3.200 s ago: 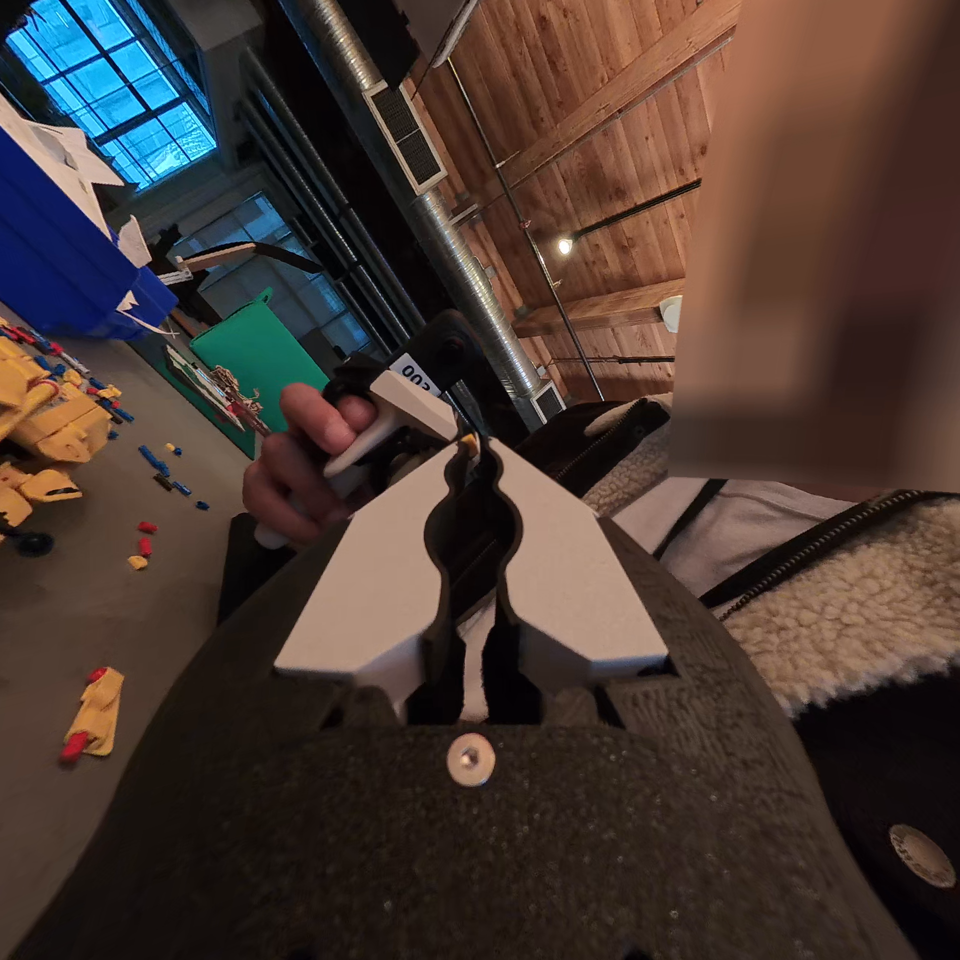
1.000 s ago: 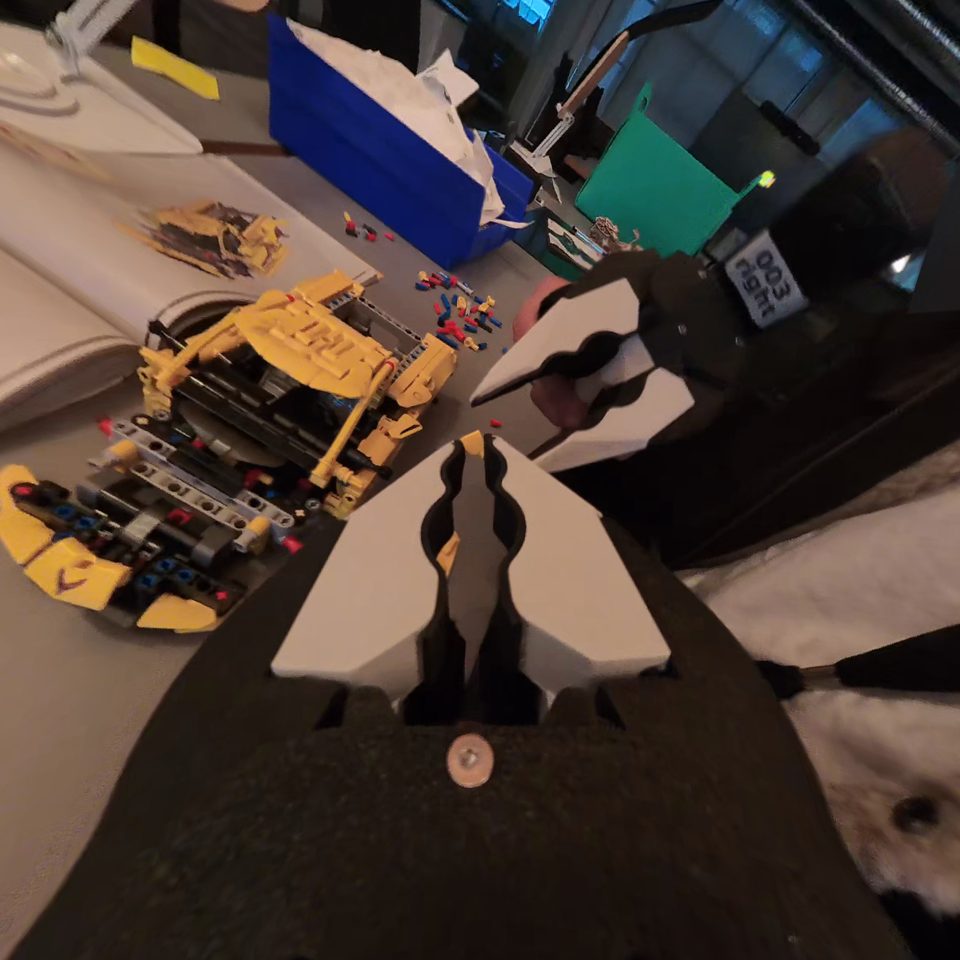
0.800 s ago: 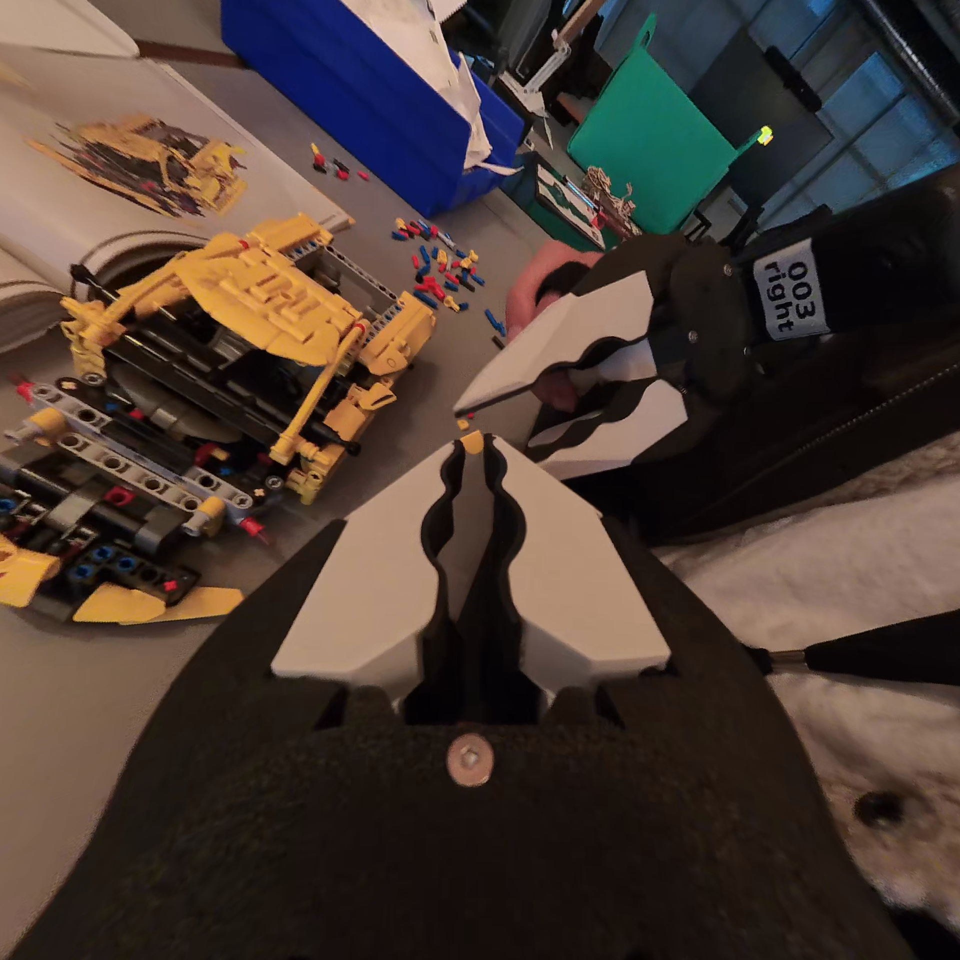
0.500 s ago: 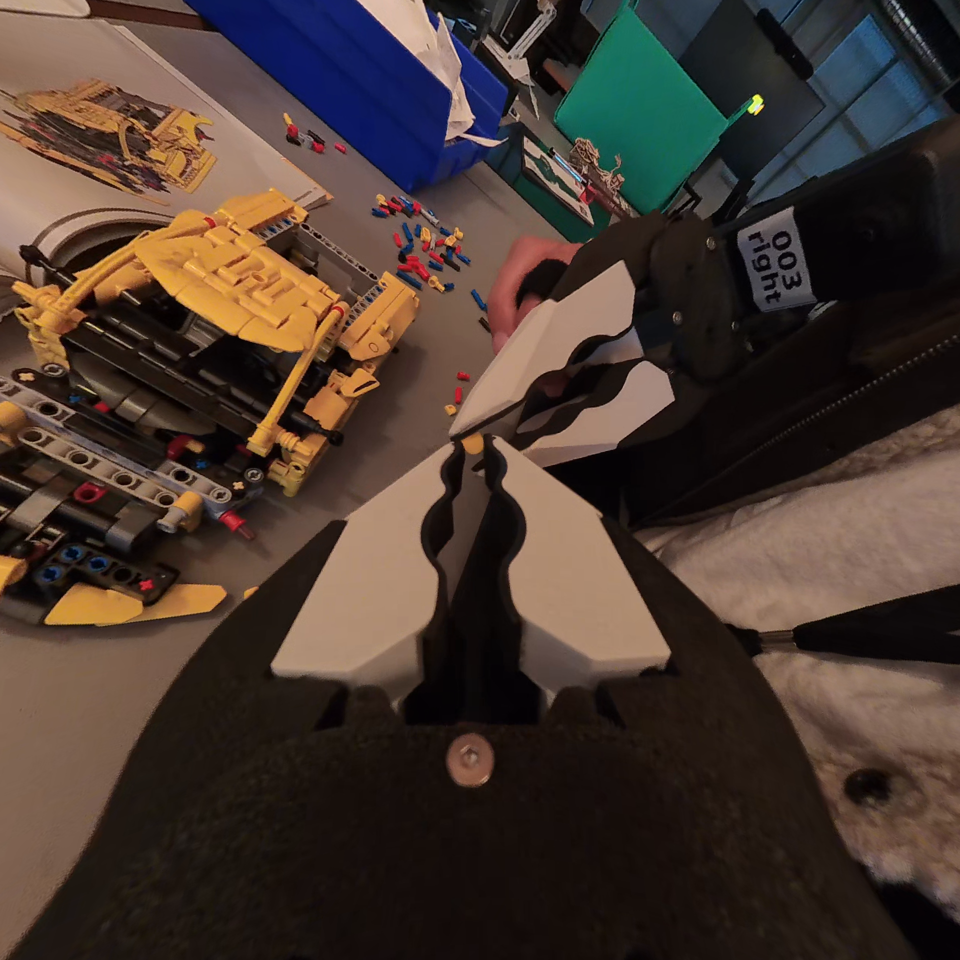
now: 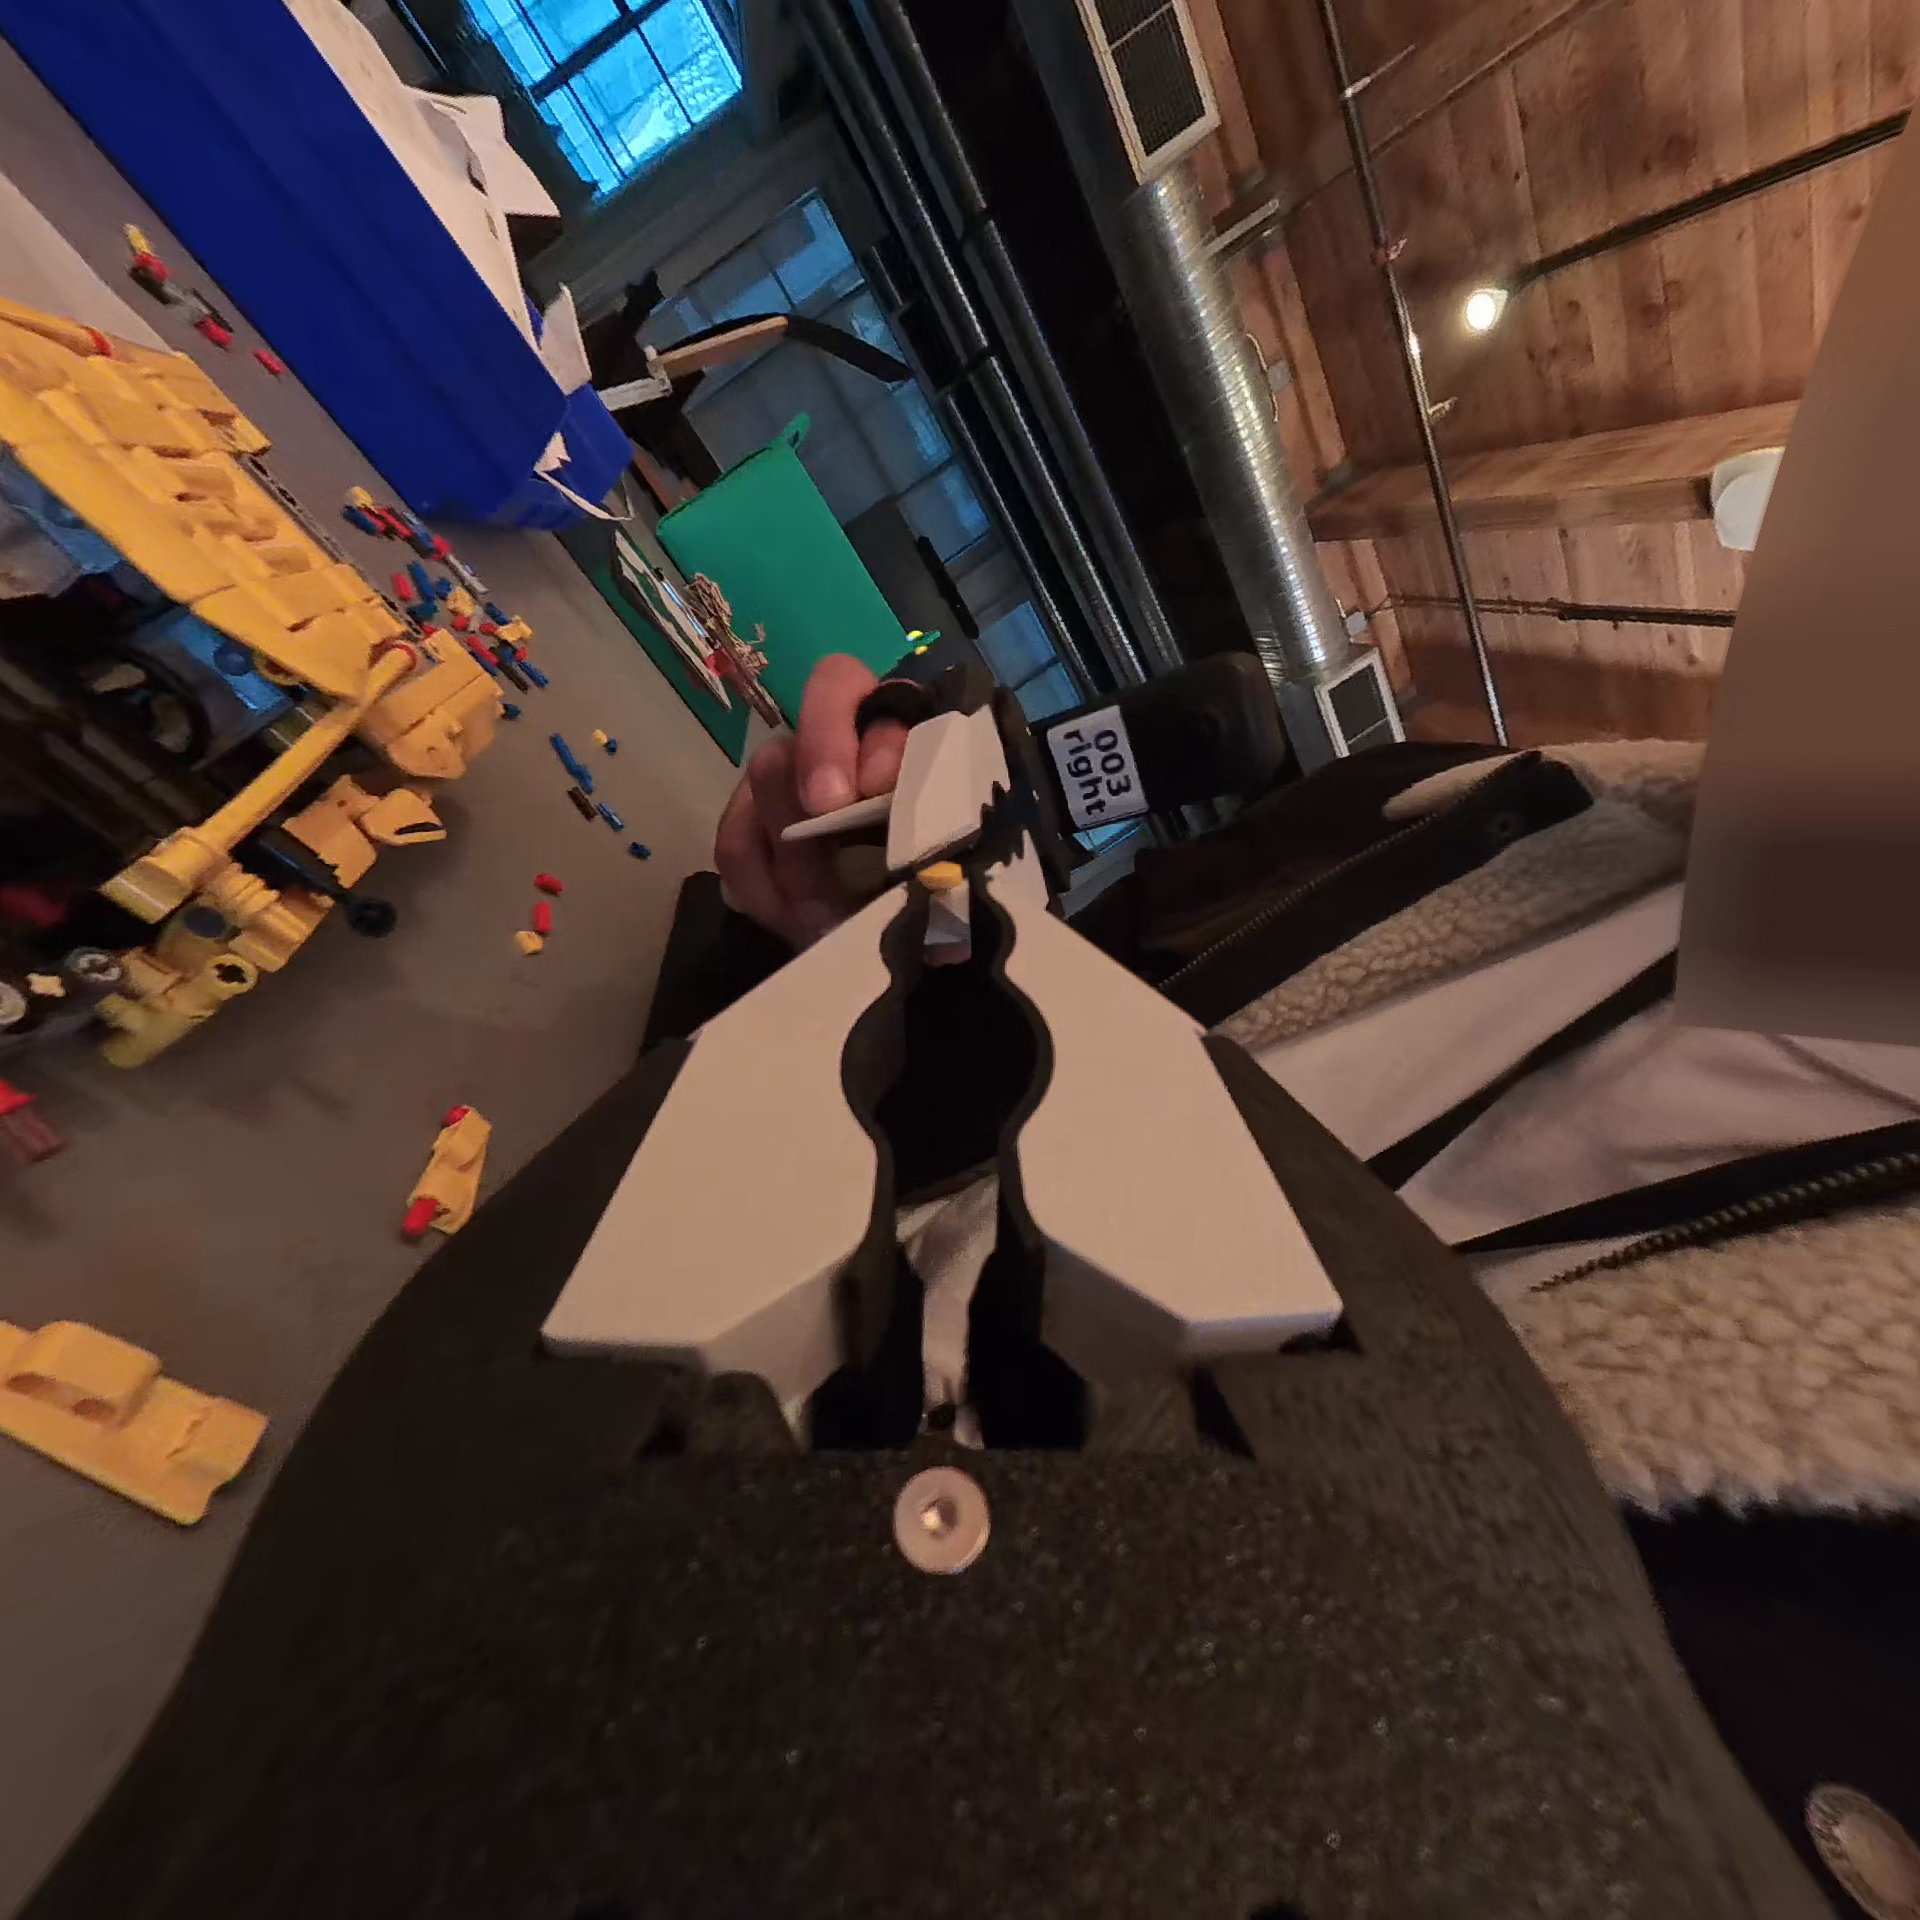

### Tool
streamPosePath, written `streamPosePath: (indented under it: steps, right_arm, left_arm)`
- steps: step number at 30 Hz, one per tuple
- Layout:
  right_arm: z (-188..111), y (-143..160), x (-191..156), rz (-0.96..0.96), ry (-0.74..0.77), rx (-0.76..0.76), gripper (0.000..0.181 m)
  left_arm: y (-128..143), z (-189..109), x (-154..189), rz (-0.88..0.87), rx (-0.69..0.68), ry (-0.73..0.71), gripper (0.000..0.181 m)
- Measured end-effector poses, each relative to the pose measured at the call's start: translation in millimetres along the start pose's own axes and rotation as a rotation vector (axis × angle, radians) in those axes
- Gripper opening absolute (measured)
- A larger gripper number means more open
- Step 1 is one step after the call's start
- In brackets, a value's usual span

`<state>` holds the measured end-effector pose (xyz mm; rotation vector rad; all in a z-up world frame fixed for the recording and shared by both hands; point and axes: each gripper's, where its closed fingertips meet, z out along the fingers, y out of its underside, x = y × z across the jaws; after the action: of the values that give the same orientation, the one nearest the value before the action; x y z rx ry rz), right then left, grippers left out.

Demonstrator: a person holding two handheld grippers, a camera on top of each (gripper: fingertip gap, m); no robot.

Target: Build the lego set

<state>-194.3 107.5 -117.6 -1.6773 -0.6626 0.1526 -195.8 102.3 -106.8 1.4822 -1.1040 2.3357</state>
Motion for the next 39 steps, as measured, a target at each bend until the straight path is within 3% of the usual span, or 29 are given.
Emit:
streamPosePath:
  steps: [10,18,24,25,27,33,36,39]
  right_arm:
    - [5.8,8.2,-6.0,-0.596,0.134,-0.116,0.002]
    - [7.6,16.1,-9.6,-0.750,0.125,-0.145,0.002]
    - [10.0,34.1,-11.4,-0.581,0.072,-0.212,0.002]
    - [9.7,35.5,-10.8,-0.532,0.063,-0.216,0.006]
    - [8.1,39.6,-6.9,-0.374,0.033,-0.230,0.016]
    - [1.5,29.6,5.0,0.030,-0.015,-0.180,0.018]
    - [5.4,30.3,13.1,0.156,0.040,-0.211,0.025]
    - [8.3,33.6,22.3,0.163,0.150,-0.259,0.024]
  left_arm:
    - [11.6,1.9,-11.3,-0.163,-0.060,0.023,0.013]
    - [17.5,-1.3,-20.1,-0.185,-0.107,-0.031,0.010]
    - [23.2,-4.0,-36.1,-0.154,-0.148,-0.130,0.009]
    - [21.4,-4.7,-37.5,-0.137,-0.140,-0.141,0.001]
    - [18.7,-8.4,-45.1,-0.090,-0.135,-0.195,0.002]
    - [-0.9,-5.5,-42.2,0.035,-0.018,-0.201,0.002]
    - [-14.6,-4.2,-43.2,0.130,0.077,-0.245,0.002]
    - [-19.9,-1.4,-47.7,0.251,0.115,-0.342,0.001]
